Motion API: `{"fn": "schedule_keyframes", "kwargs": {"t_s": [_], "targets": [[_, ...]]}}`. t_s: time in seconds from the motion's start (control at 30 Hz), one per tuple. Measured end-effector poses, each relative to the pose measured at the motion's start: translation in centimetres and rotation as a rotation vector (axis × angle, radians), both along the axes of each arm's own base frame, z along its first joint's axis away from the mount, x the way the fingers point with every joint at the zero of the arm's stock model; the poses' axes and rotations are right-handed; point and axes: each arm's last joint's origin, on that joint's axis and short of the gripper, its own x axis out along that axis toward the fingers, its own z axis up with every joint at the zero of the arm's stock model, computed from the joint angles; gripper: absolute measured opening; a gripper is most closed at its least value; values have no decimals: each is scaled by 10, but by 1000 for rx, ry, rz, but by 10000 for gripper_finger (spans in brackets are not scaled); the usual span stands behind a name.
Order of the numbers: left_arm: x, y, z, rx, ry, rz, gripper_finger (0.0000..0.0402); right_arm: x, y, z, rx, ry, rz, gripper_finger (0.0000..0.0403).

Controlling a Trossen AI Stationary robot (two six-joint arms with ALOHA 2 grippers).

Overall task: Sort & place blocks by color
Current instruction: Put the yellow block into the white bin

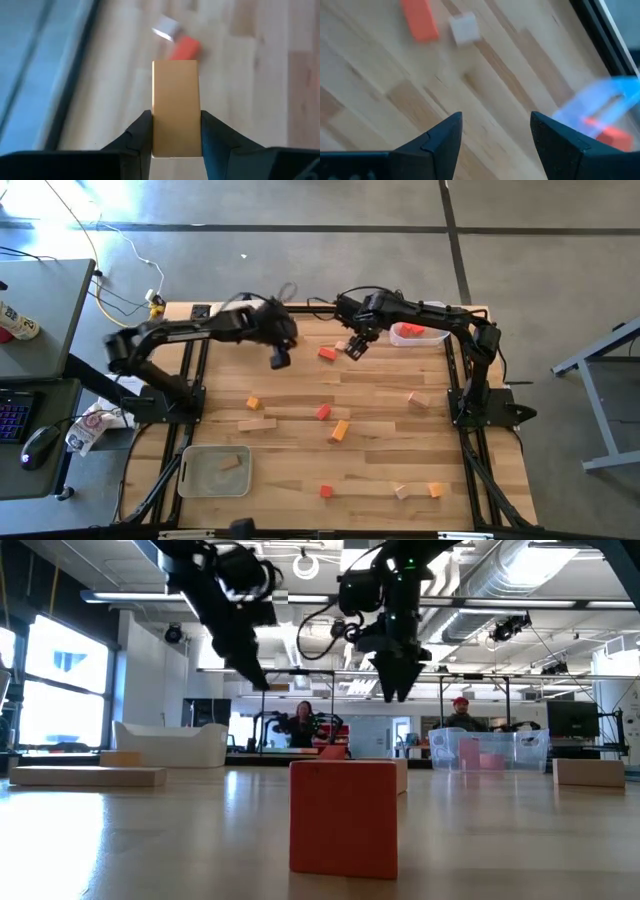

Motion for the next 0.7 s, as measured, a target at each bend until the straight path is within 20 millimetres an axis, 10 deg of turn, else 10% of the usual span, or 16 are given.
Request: {"fn": "schedule_keyframes", "kwargs": {"t_s": [0.33, 0.7], "targets": [[-70, 9, 53, 34, -117, 284, 100, 21, 1, 5, -19, -194, 254, 220], [-105, 24, 16, -133, -54, 559, 100, 47, 3, -16, -38, -263, 362, 220]]}}
